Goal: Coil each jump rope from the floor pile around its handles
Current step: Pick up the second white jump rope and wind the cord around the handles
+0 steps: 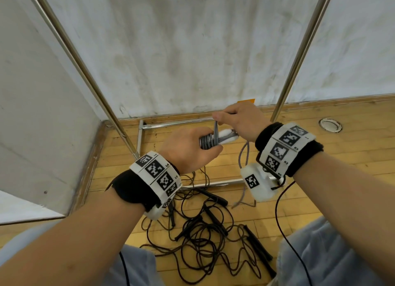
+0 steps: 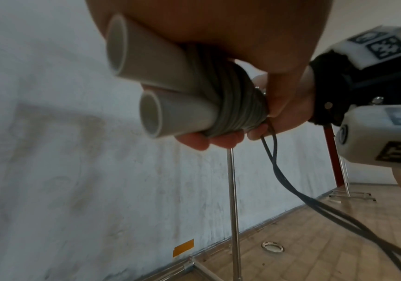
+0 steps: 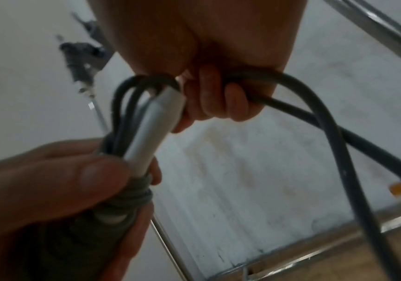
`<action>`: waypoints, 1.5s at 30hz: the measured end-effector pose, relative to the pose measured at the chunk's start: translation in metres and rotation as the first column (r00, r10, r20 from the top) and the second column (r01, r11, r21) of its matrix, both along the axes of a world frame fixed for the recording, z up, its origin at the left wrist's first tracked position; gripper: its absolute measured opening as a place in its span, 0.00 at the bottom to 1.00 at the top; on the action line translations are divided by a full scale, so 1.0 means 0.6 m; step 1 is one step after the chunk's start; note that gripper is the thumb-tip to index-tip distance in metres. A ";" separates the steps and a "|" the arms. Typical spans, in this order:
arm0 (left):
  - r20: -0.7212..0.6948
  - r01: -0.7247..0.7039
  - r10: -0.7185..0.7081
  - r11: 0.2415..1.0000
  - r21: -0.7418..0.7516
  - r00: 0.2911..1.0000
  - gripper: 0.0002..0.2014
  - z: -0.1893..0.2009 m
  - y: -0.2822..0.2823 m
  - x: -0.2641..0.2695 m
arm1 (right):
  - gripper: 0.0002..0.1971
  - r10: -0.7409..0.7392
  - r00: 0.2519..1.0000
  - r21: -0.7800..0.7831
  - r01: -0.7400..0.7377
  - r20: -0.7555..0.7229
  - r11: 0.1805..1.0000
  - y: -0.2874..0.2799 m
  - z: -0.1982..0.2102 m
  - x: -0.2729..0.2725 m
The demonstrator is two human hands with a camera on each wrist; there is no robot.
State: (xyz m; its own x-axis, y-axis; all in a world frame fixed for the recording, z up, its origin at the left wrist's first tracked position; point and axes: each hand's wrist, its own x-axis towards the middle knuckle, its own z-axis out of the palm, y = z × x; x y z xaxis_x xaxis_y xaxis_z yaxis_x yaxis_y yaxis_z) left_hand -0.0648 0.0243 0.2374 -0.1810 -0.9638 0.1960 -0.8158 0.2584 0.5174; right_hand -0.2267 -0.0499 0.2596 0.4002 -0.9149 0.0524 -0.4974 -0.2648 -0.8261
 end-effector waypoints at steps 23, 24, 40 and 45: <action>-0.079 -0.193 0.190 0.981 -0.030 0.979 0.15 0.036 -0.019 0.037 | 0.10 0.096 0.949 0.369 -0.209 0.300 0.906 0.067 -0.023 0.053; -0.031 -0.208 0.207 0.977 -0.051 0.978 0.15 0.033 -0.021 0.042 | 0.11 0.116 0.971 0.285 -0.174 0.209 0.943 0.066 -0.026 0.053; 0.444 -0.274 0.216 0.959 0.068 0.869 0.11 -0.026 -0.050 0.072 | 0.14 0.164 0.789 -0.252 -0.375 -0.592 0.892 0.059 -0.019 0.035; 0.387 -0.106 0.032 0.980 0.170 0.921 0.11 -0.027 -0.033 0.032 | 0.15 0.098 0.909 -0.345 -0.252 -0.406 0.904 0.039 -0.013 0.027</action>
State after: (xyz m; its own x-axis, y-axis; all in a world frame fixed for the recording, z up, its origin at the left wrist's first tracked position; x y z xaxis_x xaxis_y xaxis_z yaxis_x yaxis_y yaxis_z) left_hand -0.0459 0.0045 0.2210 -0.1381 -0.9888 -0.0561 -0.9725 0.1246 0.1968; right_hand -0.2108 -0.0265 0.2516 0.6112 -0.7664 0.1975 -0.6605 -0.6314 -0.4063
